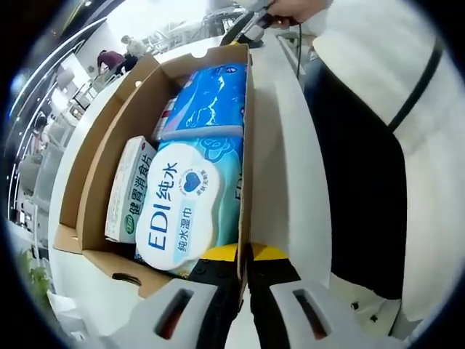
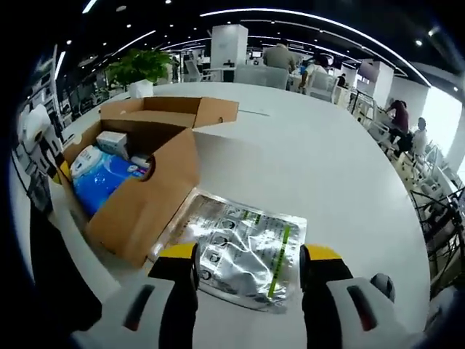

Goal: Operate the shoe box by opening the lid, removing the specified soft item, and placing it in the target area until the item is outside and the box remains undamaged.

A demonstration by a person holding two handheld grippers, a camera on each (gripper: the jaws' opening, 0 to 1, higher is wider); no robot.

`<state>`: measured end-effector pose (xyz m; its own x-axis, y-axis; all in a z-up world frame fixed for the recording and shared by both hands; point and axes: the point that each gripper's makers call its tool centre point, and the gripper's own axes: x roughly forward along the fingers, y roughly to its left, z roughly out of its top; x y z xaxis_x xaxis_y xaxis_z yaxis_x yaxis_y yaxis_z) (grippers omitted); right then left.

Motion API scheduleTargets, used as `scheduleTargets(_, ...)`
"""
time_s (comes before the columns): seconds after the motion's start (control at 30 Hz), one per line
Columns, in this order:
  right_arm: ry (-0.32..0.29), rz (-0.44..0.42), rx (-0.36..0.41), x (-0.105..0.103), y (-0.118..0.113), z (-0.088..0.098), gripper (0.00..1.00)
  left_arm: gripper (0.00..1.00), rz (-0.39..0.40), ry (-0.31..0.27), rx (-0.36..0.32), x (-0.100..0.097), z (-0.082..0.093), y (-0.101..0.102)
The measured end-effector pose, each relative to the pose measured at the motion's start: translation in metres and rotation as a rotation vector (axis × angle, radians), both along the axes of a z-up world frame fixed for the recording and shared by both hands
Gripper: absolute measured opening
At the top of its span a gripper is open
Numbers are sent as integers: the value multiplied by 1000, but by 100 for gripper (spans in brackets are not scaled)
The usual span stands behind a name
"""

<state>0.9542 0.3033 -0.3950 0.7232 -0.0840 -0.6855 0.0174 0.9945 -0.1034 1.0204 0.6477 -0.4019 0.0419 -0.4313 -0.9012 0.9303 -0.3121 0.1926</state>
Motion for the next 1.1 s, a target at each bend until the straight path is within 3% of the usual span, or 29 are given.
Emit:
scheduleTargets(0.23, -36, 0, -19, 9, 2, 7, 57, 3, -29, 42, 17, -1, 1, 0)
scheduleTargets(0.4, -20, 26, -40, 11, 9, 6, 62, 3, -27, 31, 11, -1, -1, 1)
scheduleTargets(0.53, -16, 31, -15, 12, 13, 6, 68, 3, -24, 30, 11, -2, 2, -1)
scheduleTargets(0.77, 16, 4, 16, 12, 13, -4, 70, 3, -18, 30, 9, -1, -2, 2)
scheduleTargets(0.87, 0, 4, -10, 17, 9, -5, 68, 3, -11, 35, 13, 0, -2, 2)
scheduleTargets(1.1, 11, -11, 21, 20, 6, -17, 73, 3, -13, 33, 11, 0, -1, 1)
